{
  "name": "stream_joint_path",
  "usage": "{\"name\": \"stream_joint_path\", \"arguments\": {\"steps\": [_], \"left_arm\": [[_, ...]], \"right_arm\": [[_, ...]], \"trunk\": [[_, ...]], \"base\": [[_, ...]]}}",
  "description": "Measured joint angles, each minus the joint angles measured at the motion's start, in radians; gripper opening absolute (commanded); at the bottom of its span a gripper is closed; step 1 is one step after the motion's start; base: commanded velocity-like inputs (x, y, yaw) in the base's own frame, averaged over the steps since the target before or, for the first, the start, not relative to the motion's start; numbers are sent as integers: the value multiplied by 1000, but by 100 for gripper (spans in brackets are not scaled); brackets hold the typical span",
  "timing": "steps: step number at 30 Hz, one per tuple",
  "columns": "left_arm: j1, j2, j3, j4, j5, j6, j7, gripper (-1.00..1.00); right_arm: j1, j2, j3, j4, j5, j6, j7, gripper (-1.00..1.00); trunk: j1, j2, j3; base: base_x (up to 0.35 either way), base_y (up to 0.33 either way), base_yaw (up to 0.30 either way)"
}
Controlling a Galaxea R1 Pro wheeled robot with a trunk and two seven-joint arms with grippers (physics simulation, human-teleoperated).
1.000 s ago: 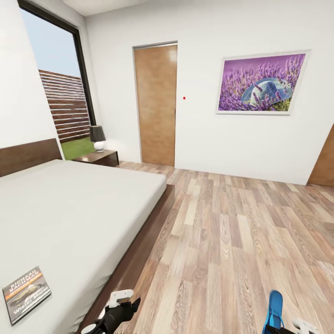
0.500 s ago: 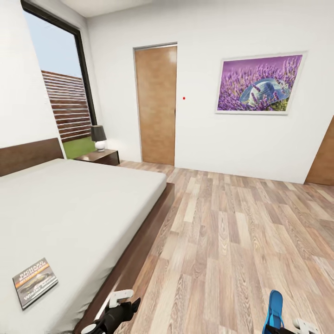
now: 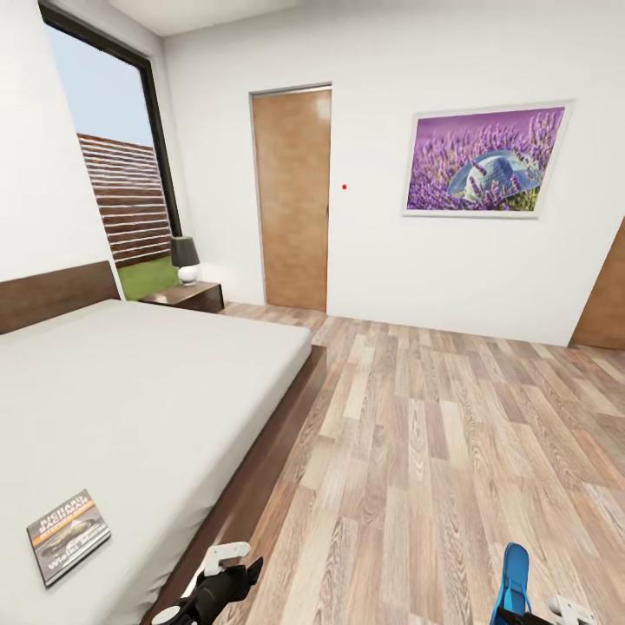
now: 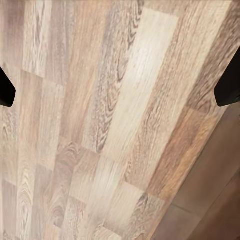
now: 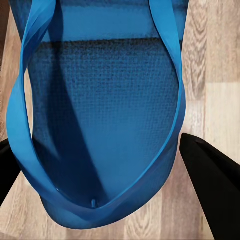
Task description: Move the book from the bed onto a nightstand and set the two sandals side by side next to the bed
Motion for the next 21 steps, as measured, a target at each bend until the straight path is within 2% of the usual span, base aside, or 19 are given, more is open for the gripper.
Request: {"name": "stream_joint_path", "arguments": {"steps": [8, 11, 16, 19, 21], "left_arm": [[0, -9, -1, 10, 1, 1, 1, 100], [0, -12, -3, 106, -4, 0, 1, 100], [0, -12, -2, 176, -15, 0, 2, 100], [0, -10, 0, 276, -29, -5, 10, 100], [0, -9, 0, 359, -36, -45, 40, 100]], "right_arm": [[0, 1, 2, 0, 0, 0, 0, -100], [0, 1, 3, 0, 0, 0, -1, -100], [0, 2, 3, 0, 0, 0, -1, -100], [0, 2, 3, 1, 0, 0, -1, -100], [0, 2, 3, 1, 0, 0, -1, -100]], "trunk": [[-31, 56, 25], [-42, 77, 34], [-61, 112, 50], [-73, 133, 59], [-81, 147, 66]], "base": [[0, 0, 0], [0, 0, 0], [0, 0, 0], [0, 0, 0], [0, 0, 0]]}}
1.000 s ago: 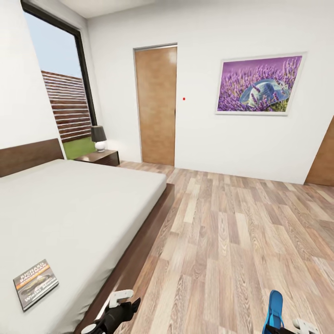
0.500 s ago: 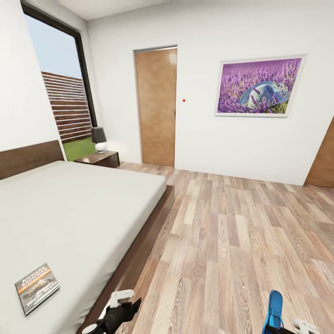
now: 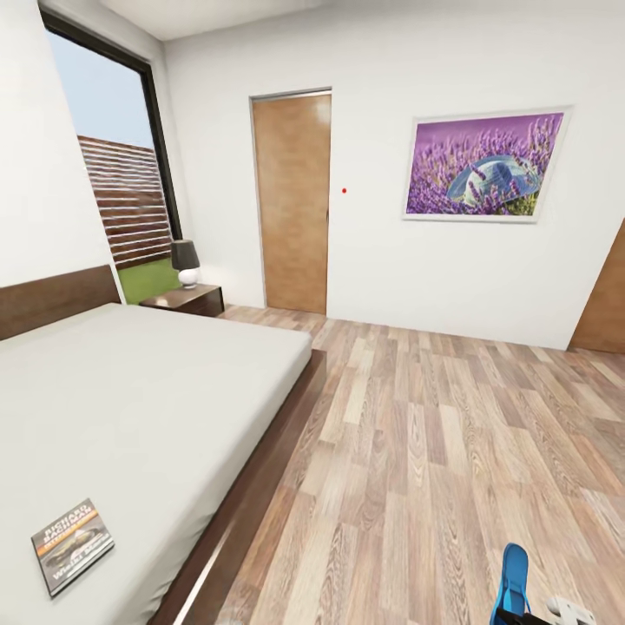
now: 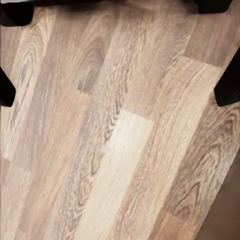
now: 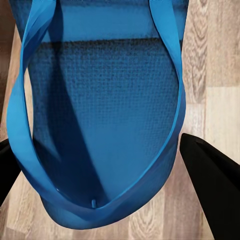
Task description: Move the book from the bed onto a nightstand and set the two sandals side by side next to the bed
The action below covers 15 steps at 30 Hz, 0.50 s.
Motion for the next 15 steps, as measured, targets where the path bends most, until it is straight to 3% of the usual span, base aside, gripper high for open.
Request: {"name": "stream_joint_path", "arguments": {"steps": [3, 15], "left_arm": [[0, 0, -1, 81, -5, -62, 32, 100], [3, 12, -5, 242, -8, -118, 50, 100]], "right_arm": [[0, 0, 0, 0, 0, 0, 0, -100], [0, 0, 0, 37, 0, 0, 0, -100]], "trunk": [[-12, 21, 9], [-58, 105, 47]], "base": [[0, 0, 0], [0, 0, 0]]}}
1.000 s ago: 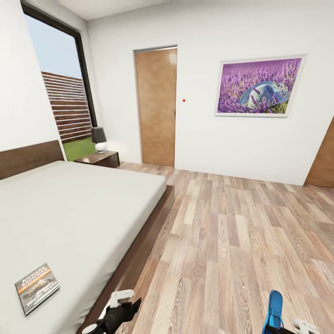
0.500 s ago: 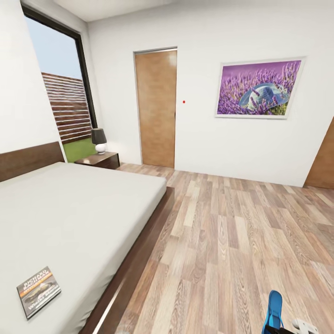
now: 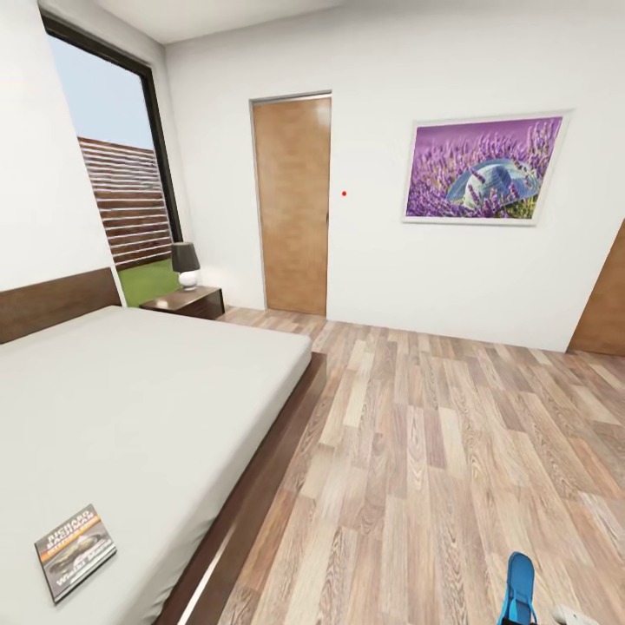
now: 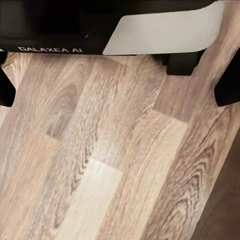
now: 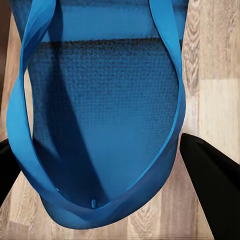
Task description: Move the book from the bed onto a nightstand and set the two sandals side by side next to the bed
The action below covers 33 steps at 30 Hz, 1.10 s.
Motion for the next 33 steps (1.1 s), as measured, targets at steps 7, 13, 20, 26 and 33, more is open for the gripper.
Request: {"name": "stream_joint_path", "arguments": {"steps": [7, 13, 20, 26, 33], "left_arm": [[0, 13, 0, 11, 1, -21, 3, 100], [0, 14, 1, 11, 2, -21, 2, 100], [0, 14, 1, 10, 2, -21, 1, 100], [1, 14, 1, 10, 2, -21, 1, 100], [1, 13, 1, 10, 2, -21, 1, 100]], "right_arm": [[2, -1, -1, 32, 0, 0, -2, -100], [1, -2, -1, 35, 0, 0, -1, -100], [1, -2, -1, 35, 0, 0, -2, -100], [1, -2, 0, 35, 0, 0, -2, -100], [1, -2, 0, 35, 0, 0, -2, -100]], "trunk": [[-27, 49, 22], [-27, 49, 22], [-27, 49, 22], [-27, 49, 22], [-27, 49, 22]], "base": [[0, 0, 0], [0, 0, 1], [0, 0, 152], [0, 0, 279], [0, 0, 290]]}}
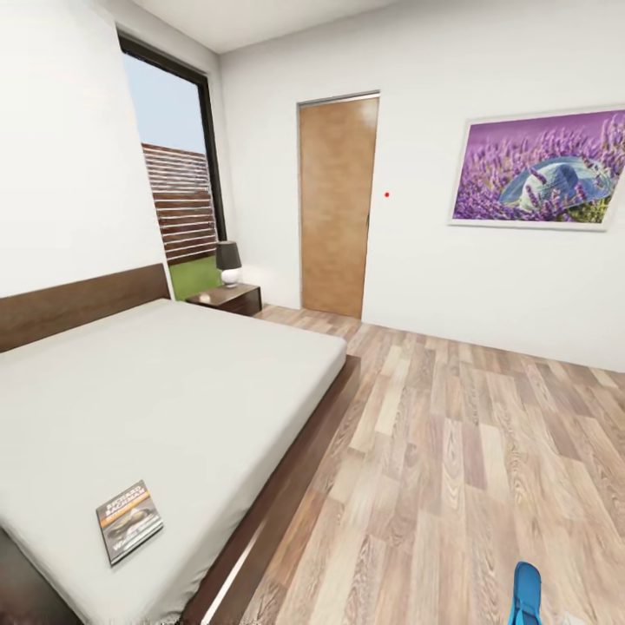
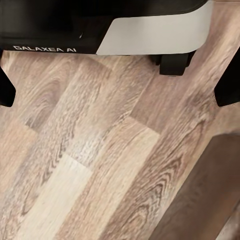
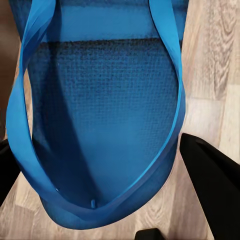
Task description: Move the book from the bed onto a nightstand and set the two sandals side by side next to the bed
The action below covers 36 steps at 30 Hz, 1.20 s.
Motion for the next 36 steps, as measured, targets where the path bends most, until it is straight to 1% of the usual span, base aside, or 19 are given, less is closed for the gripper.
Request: {"name": "stream_joint_path", "arguments": {"steps": [12, 18, 20, 21, 22, 24, 25, 26, 27, 28, 29, 30, 32, 36], "left_arm": [[0, 0, 0, 0, 0, 0, 0, 100], [0, 1, 0, 0, 0, 0, 0, 100], [0, 2, 1, 0, 0, 0, 0, 100], [0, 2, 1, 0, 0, 1, 0, 100], [0, 2, 1, 0, 0, 1, 0, 100], [0, 2, 0, 0, 0, 1, 0, 100], [0, 2, 0, 0, 0, 1, 0, 100], [0, 2, 0, 0, 0, 1, 0, 100], [0, 2, 0, 0, 0, 1, 0, 100], [0, 2, 0, 0, 0, 1, 0, 100], [0, 2, 0, 0, 0, 2, 0, 100], [0, 2, 0, 0, 0, 2, 0, 100], [0, 2, 0, 0, 0, 2, 0, 100], [0, 2, 0, 0, 0, 2, 0, 100]], "right_arm": [[0, 0, -2, -2, 0, 0, 0, -100], [-3, -6, -15, -23, -2, 1, 2, -100], [-5, -10, -21, -60, -3, 3, 3, -100], [-7, -20, -24, -108, -5, 7, 5, -100], [-7, -27, -23, -128, -4, 9, 5, -100], [-8, -57, -25, -204, -5, 13, 3, -100], [-8, -72, -23, -241, -4, 14, -7, -100], [-8, -79, -19, -260, -3, 15, -16, -100], [-8, -91, -21, -297, -5, 16, -38, -100], [-9, -100, -20, -342, -5, 16, -76, -100], [-9, -106, -19, -383, -4, 16, -114, -100], [-8, -108, -17, -402, -3, 16, -132, -100], [-9, -115, -18, -471, -4, 18, -200, -100], [-8, -118, -17, -492, -1, 18, -222, -100]], "trunk": [[0, 0, 0], [0, 0, 0], [0, 0, 0], [0, 0, 0], [0, 0, 0], [0, 0, 0], [0, 0, 0], [0, 0, -1], [0, 0, -1], [0, 0, -1], [0, 0, -2], [0, 0, -2], [0, 0, -3], [0, 0, -5]], "base": [[0, 0, 292], [0, 0, 292], [0, 0, 292], [0, 0, 292], [0, 0, 292], [0, 0, 292], [0, 0, 292], [0, 0, 292], [0, 0, 292], [0, 0, 292], [0, 0, 292], [0, 0, 291], [0, 0, 291], [0, 0, 291]]}}
